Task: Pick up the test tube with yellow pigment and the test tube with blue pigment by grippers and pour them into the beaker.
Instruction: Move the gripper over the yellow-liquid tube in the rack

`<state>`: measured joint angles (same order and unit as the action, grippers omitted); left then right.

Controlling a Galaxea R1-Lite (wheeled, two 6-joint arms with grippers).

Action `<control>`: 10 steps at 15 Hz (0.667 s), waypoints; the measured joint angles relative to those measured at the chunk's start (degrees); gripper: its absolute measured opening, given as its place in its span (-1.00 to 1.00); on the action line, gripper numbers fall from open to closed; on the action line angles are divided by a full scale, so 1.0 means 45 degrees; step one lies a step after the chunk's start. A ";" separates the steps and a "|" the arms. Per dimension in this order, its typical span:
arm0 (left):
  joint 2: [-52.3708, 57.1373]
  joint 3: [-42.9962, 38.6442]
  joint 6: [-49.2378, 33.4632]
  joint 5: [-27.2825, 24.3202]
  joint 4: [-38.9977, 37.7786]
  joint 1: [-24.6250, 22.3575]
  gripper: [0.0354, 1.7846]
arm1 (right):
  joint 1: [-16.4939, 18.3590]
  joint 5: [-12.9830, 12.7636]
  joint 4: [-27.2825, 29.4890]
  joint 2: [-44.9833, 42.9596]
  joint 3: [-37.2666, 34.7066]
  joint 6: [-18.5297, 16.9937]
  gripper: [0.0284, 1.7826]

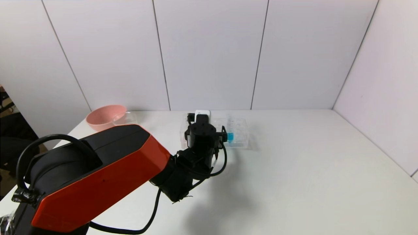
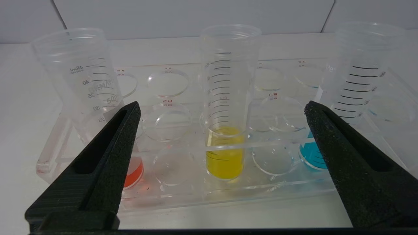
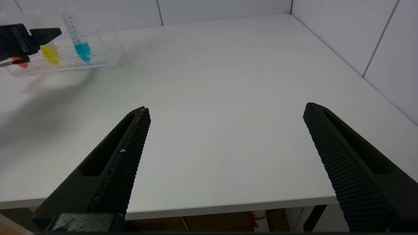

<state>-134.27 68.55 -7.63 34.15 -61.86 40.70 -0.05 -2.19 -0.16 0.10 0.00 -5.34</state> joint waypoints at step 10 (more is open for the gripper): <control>-0.0233 0.1132 0.0014 0.0014 0.0772 -0.0244 0.97 | 0.0005 0.0000 0.0000 0.0000 0.0000 0.0000 0.92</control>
<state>-135.32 73.64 -7.57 34.21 -58.38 39.61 -0.02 -2.19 -0.16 0.10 0.00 -5.34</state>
